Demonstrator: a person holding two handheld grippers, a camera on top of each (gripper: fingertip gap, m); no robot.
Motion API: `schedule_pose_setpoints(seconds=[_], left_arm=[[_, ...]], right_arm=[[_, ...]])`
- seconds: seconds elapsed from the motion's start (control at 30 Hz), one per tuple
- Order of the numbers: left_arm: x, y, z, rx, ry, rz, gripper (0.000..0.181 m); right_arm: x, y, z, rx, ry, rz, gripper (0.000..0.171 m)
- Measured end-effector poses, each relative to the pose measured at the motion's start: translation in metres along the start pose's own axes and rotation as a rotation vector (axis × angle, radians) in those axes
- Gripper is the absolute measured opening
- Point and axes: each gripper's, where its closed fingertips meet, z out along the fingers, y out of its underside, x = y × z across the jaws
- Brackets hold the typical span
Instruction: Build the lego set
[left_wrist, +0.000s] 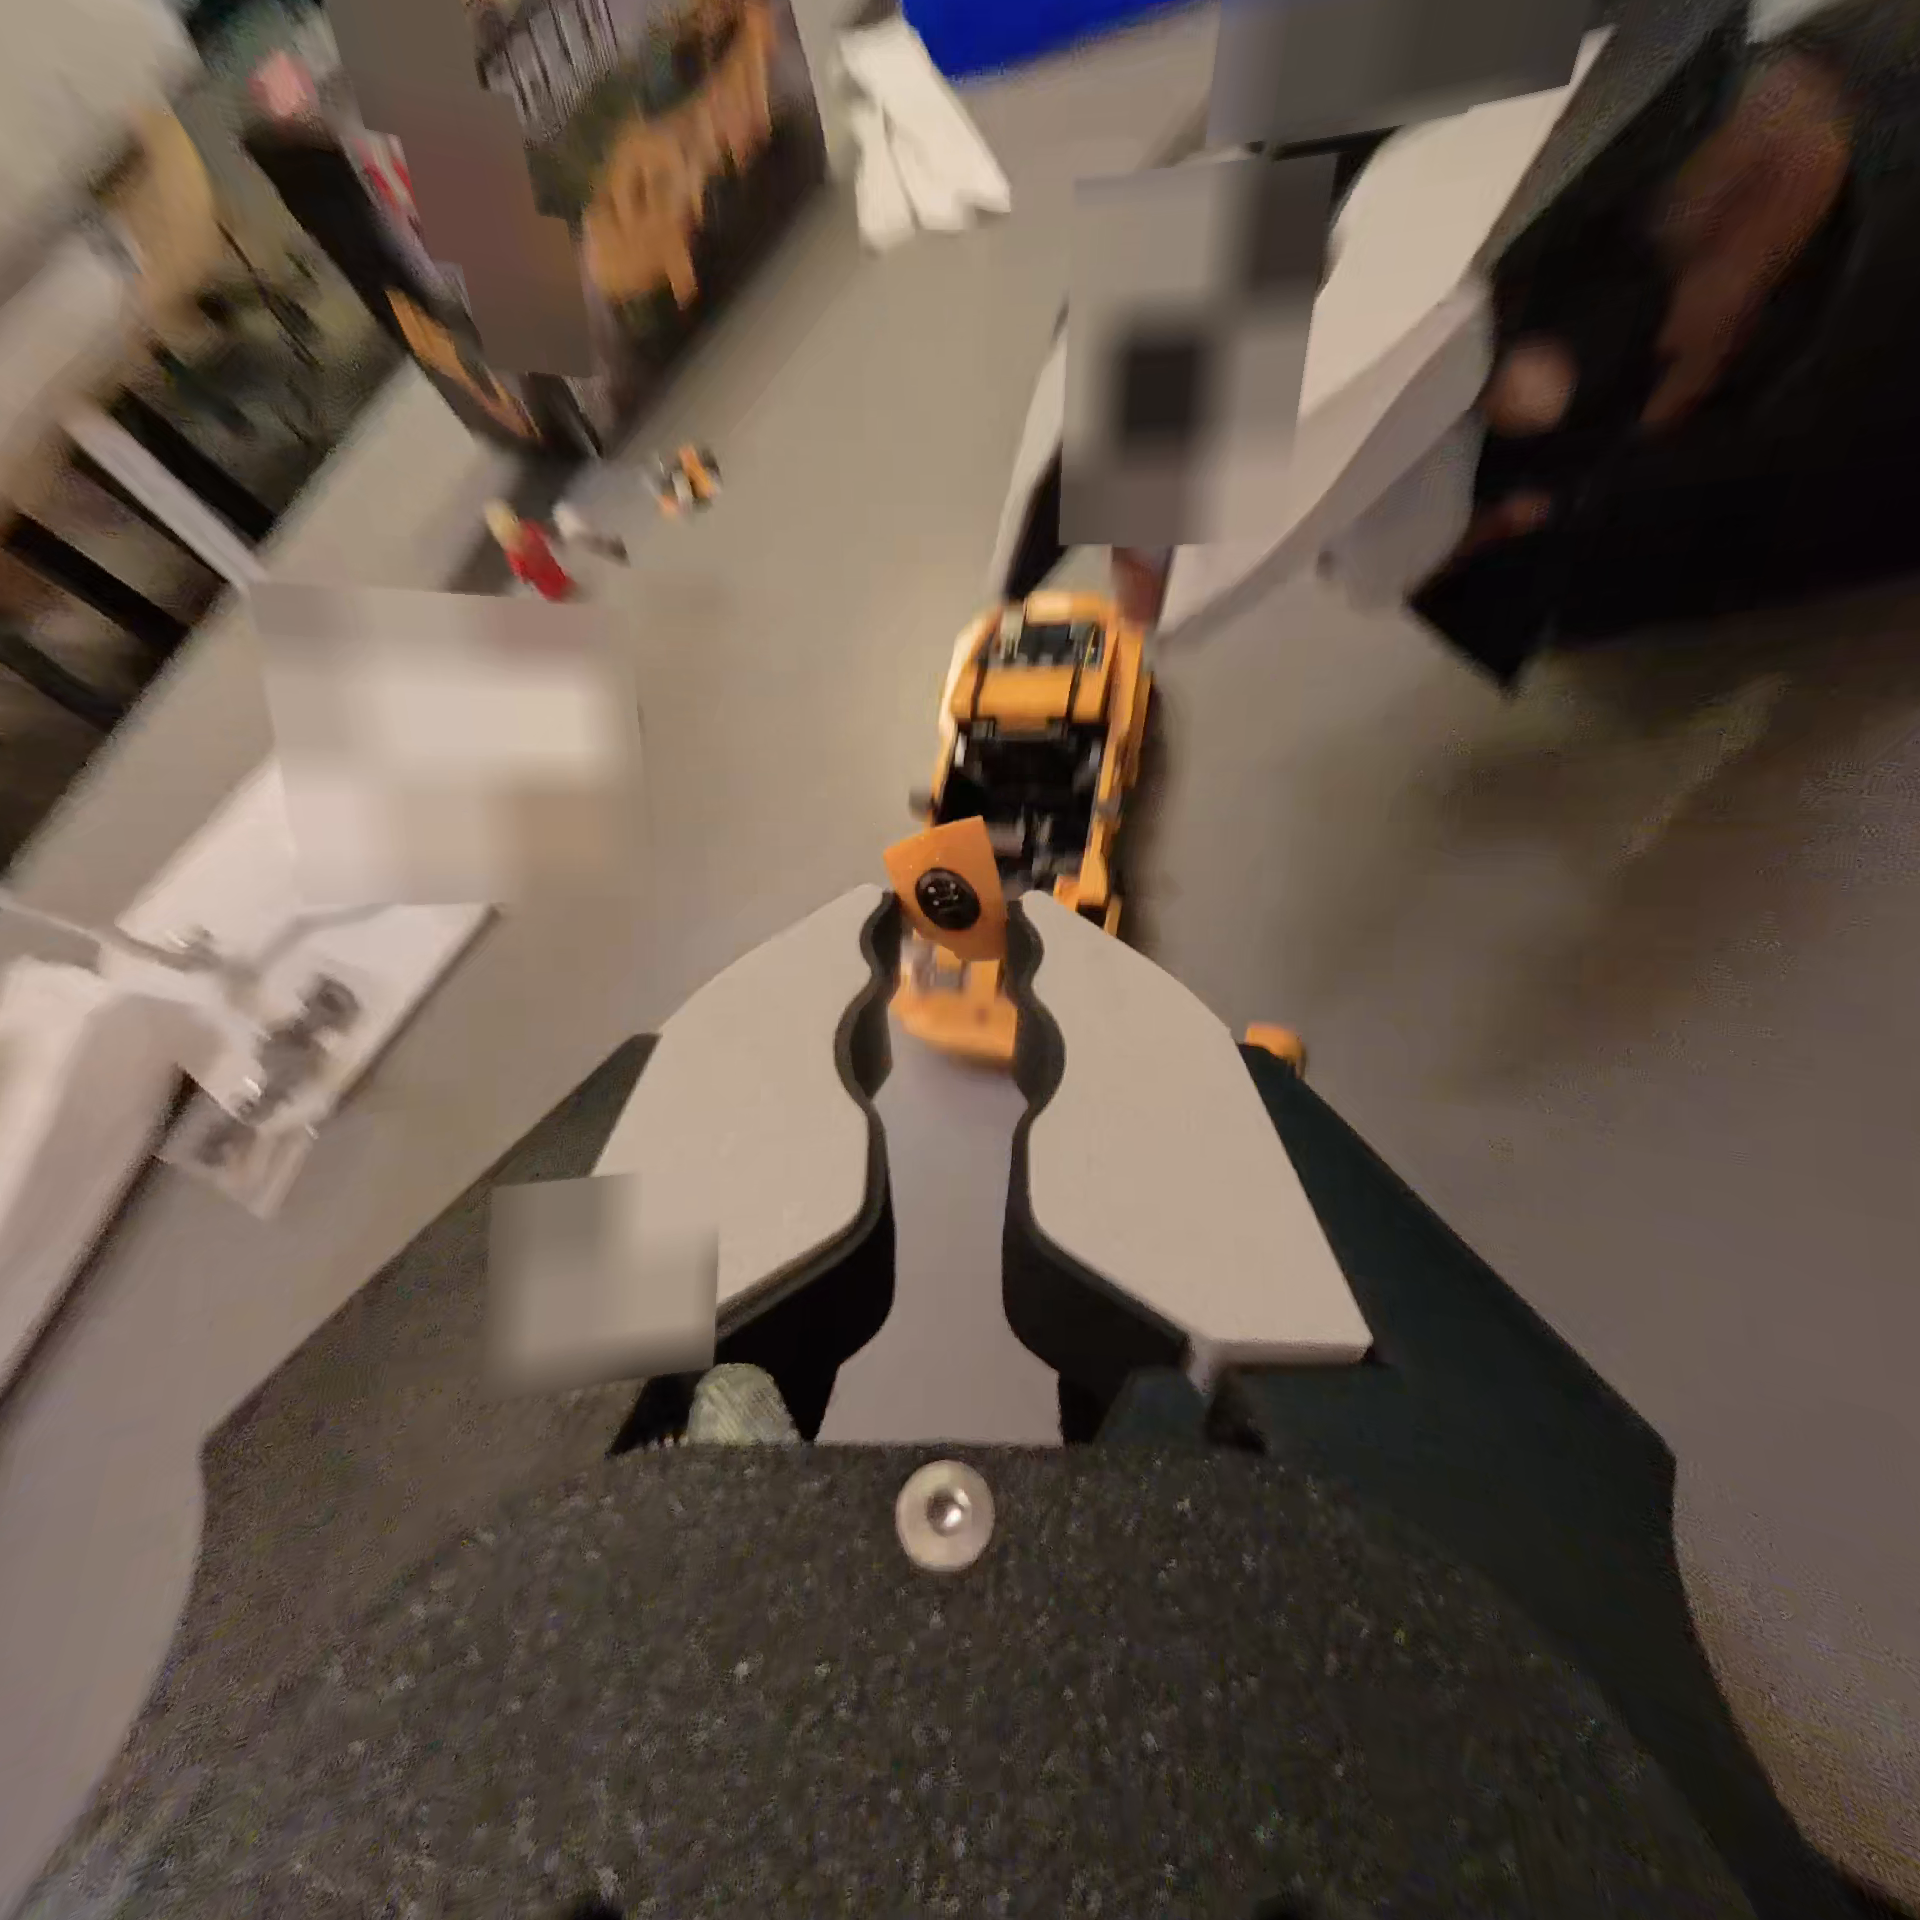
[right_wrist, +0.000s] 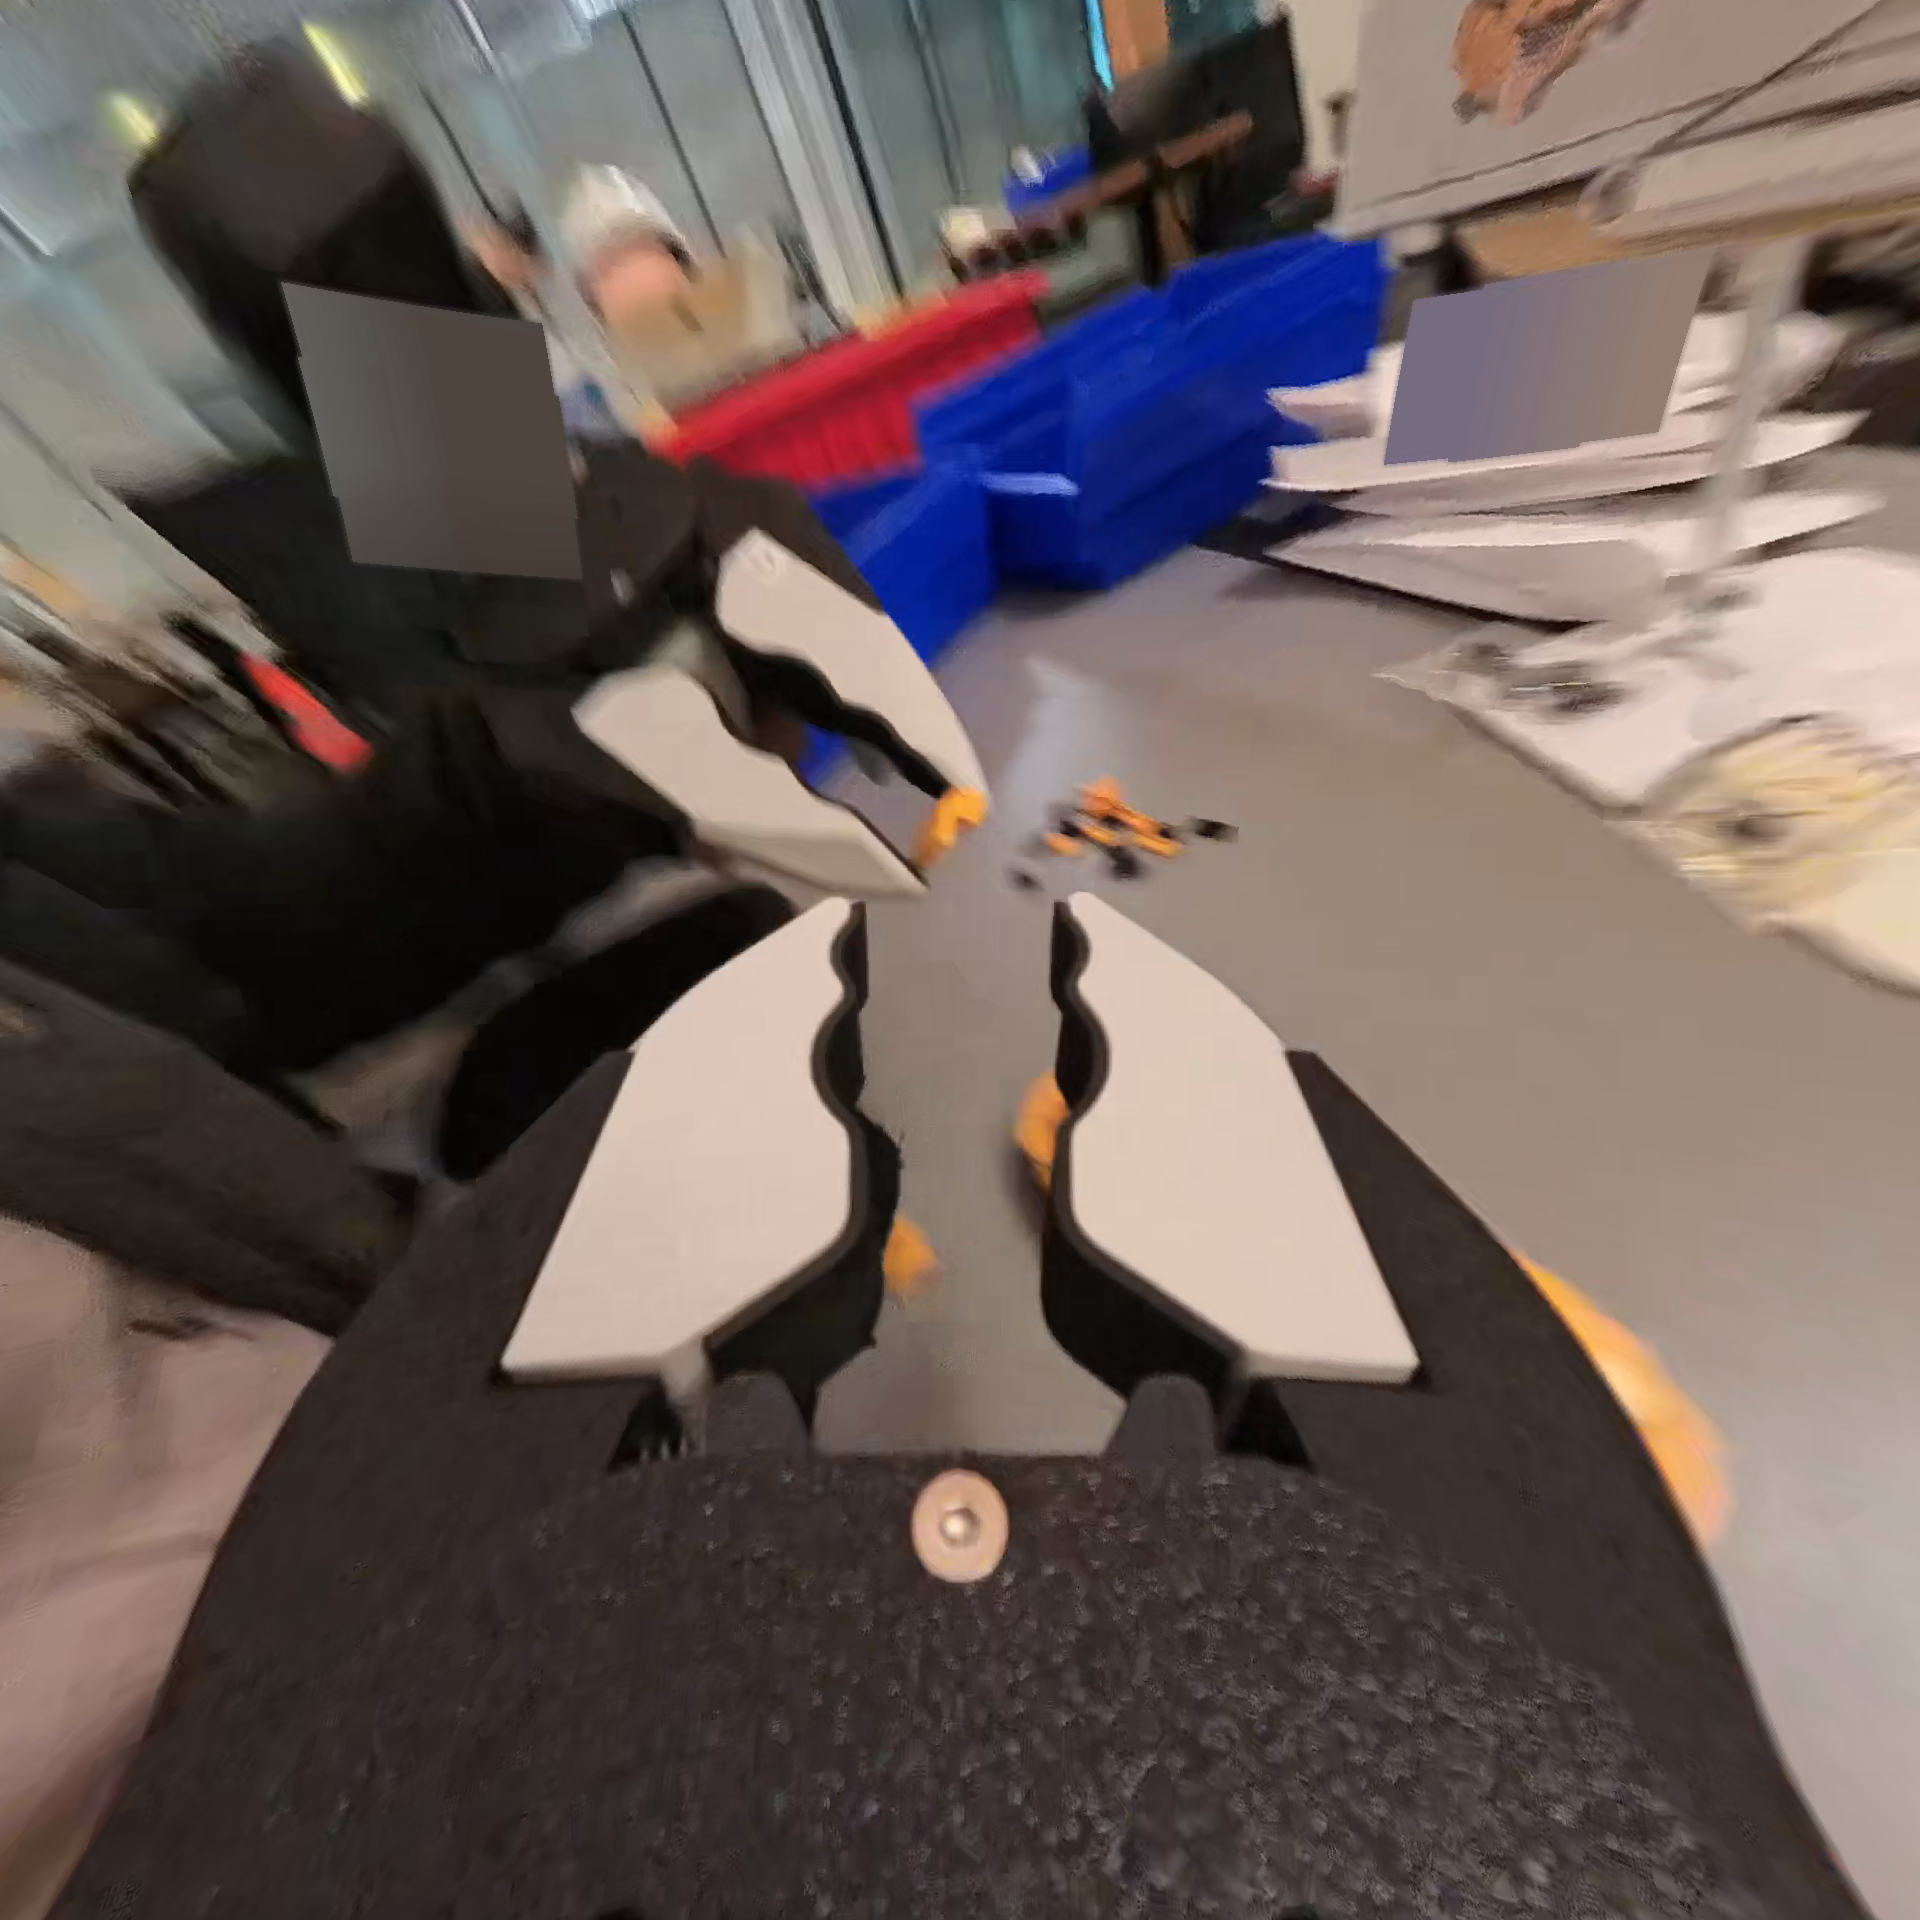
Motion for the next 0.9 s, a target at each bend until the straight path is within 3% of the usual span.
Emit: schedule_pose_setpoints(seconds=[0.03,0.13,0.27,0.57,0.9], left_arm=[[-0.005,0.014,0.003,-0.047,0.041,-0.026,0.018],[-0.015,0.047,0.019,-0.161,0.152,-0.060,0.018],[-0.022,0.063,0.042,-0.232,0.286,-0.037,0.018],[-0.018,0.064,0.071,-0.306,0.528,-0.042,0.018],[-0.011,0.069,0.070,-0.395,0.595,0.016,0.020]], right_arm=[[0.016,0.005,-0.010,-0.064,0.091,-0.127,0.036],[0.064,0.027,-0.041,-0.304,0.299,-0.421,0.043],[0.088,0.077,-0.067,-0.576,0.295,-0.389,0.065],[0.105,0.116,-0.062,-0.708,0.218,-0.360,0.065],[0.108,0.118,-0.059,-0.725,0.157,-0.378,0.062]])
